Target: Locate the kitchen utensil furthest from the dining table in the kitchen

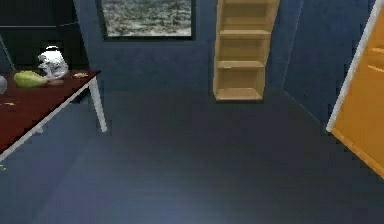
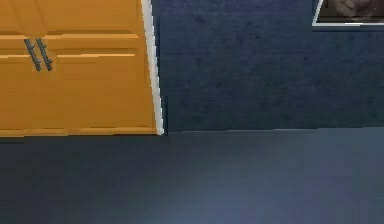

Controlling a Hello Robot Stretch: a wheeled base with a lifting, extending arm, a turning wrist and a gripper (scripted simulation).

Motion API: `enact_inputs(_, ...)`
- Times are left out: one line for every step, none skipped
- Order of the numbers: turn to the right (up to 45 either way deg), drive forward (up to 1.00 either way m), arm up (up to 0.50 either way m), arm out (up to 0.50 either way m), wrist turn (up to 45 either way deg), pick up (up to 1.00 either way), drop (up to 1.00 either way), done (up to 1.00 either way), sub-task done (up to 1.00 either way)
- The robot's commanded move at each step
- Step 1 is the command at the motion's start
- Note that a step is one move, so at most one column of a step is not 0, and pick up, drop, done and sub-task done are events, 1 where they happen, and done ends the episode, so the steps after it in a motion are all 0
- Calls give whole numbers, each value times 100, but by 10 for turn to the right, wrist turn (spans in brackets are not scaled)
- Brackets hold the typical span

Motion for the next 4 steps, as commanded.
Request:
enact_inputs(-210,0,0,0,0,0,0,0,0)
enact_inputs(0,100,0,0,0,0,0,0,0)
enact_inputs(0,25,0,0,0,0,0,0,0)
enact_inputs(450,0,0,0,0,0,0,0,0)
